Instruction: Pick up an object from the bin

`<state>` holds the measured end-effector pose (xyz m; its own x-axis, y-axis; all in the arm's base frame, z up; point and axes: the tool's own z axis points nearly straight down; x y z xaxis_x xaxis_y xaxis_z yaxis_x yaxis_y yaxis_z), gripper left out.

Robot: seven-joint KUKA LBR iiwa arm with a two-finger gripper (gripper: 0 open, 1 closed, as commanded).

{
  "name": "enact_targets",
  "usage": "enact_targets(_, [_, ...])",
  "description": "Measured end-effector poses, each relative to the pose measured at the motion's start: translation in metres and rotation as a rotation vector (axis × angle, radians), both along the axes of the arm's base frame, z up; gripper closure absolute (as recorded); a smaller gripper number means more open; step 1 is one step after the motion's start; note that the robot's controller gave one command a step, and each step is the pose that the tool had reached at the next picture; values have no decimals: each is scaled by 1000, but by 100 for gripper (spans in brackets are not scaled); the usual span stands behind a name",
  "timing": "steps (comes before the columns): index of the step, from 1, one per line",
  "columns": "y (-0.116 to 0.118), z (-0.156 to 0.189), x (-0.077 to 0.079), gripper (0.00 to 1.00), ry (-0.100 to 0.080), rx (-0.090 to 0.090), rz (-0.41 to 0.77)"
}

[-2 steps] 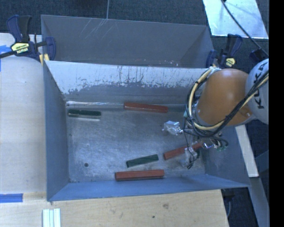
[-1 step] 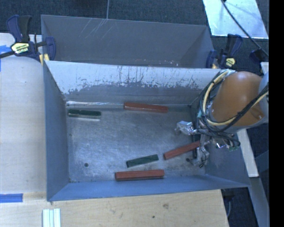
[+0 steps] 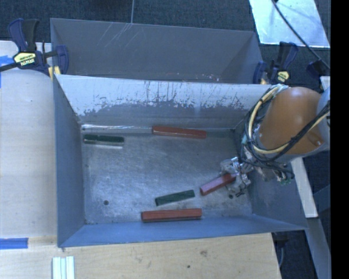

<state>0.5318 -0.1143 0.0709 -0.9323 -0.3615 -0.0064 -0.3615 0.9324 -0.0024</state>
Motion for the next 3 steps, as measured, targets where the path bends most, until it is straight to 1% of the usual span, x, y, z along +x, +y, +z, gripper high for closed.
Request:
enact_targets(1, [7, 184, 40, 100, -7, -2, -6])
enact_targets(2, [35, 114, -25, 100, 10, 1, 296])
enact_targets(3, [21, 81, -50, 100, 9, 0, 289])
